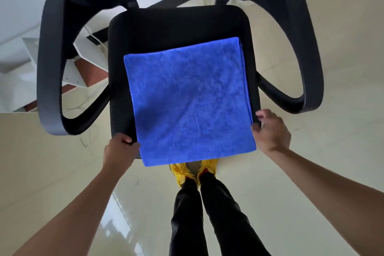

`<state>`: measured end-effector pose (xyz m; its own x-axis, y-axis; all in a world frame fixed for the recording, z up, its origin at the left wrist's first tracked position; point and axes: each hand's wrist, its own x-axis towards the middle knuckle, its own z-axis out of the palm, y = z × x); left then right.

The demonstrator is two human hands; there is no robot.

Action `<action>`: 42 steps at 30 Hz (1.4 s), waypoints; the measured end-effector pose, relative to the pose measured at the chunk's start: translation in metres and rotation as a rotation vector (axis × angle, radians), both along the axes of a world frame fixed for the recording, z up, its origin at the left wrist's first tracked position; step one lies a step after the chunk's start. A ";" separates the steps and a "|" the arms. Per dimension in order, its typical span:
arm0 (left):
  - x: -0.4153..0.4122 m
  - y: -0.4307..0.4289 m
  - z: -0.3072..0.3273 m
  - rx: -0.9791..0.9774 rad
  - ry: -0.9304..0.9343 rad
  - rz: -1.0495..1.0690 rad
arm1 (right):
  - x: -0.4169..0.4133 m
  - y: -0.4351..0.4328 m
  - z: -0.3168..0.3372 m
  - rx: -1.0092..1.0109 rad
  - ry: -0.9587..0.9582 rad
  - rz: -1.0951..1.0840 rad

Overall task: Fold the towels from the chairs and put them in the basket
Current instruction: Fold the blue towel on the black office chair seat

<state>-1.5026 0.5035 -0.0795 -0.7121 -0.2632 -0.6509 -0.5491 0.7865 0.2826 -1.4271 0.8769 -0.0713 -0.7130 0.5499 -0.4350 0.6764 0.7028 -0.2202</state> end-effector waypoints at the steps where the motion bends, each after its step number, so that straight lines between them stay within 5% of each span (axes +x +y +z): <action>1: -0.017 0.005 0.002 0.001 0.062 0.015 | -0.020 -0.001 0.001 -0.023 0.098 -0.010; 6: -0.109 0.033 -0.005 0.124 0.209 0.045 | -0.137 0.006 -0.013 -0.222 0.349 -0.132; 11: -0.186 0.049 -0.024 0.289 0.208 0.289 | -0.226 0.027 -0.032 -0.166 0.304 -0.184; 22: -0.231 0.052 -0.039 0.243 0.223 0.391 | -0.236 0.065 -0.038 -0.054 0.184 -0.316; 25: -0.228 0.053 -0.034 0.169 0.280 0.437 | -0.225 0.050 -0.026 -0.074 0.368 -0.217; 28: -0.205 0.071 -0.019 0.121 0.417 0.299 | -0.197 0.009 -0.015 -0.374 0.515 -0.072; 32: -0.145 0.095 -0.012 0.214 0.231 0.001 | -0.134 -0.027 -0.018 -0.850 0.156 -0.305; 36: -0.082 0.074 -0.008 0.173 0.194 0.045 | -0.070 -0.010 -0.021 -0.573 0.336 -0.606; 39: -0.035 0.054 -0.003 0.109 0.209 0.158 | -0.019 -0.003 -0.018 -0.274 0.157 -0.471; 42: 0.007 0.044 -0.002 0.031 0.140 0.209 | 0.018 -0.006 -0.017 -0.267 0.022 -0.544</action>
